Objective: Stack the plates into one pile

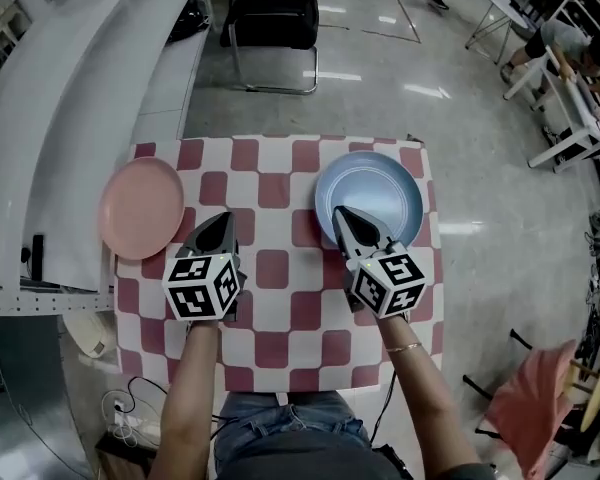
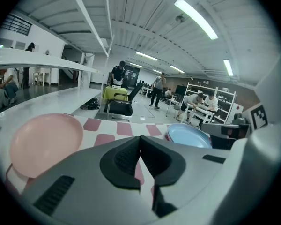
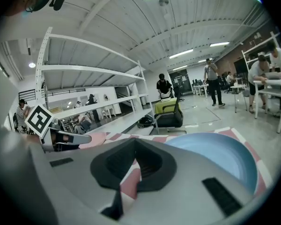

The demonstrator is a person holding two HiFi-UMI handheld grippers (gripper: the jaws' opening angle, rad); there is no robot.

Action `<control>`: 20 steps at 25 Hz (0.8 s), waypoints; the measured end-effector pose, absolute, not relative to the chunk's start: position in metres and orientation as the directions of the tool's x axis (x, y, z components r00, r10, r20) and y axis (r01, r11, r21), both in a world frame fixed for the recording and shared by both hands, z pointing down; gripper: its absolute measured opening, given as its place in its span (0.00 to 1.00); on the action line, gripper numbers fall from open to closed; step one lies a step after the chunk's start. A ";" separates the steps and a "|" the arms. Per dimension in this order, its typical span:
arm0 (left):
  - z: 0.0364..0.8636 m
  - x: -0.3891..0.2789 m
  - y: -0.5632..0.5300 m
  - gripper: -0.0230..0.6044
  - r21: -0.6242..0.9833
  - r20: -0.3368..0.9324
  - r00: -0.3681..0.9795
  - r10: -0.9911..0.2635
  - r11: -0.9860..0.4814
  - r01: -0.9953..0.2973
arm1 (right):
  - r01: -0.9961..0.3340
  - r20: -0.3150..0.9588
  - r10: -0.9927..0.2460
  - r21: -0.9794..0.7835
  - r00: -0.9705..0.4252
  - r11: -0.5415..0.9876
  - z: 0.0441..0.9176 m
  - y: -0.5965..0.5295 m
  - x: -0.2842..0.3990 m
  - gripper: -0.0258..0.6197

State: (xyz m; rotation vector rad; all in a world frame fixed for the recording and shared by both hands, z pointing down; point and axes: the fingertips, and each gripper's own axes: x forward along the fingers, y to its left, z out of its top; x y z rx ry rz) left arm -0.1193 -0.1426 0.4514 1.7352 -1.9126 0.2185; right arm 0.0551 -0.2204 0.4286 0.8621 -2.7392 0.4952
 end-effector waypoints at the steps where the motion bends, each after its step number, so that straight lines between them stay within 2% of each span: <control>1: 0.449 -0.126 -0.136 0.06 0.237 0.484 -0.033 -0.874 0.168 -0.957 | -0.575 0.312 -0.497 -0.251 -0.809 0.778 0.429 -0.215 0.047 0.06; 20: 0.445 -0.301 -0.018 0.06 0.242 0.476 -0.243 -0.845 0.391 -0.888 | -0.387 0.335 -0.296 -0.250 -0.894 0.887 0.433 -0.133 -0.149 0.06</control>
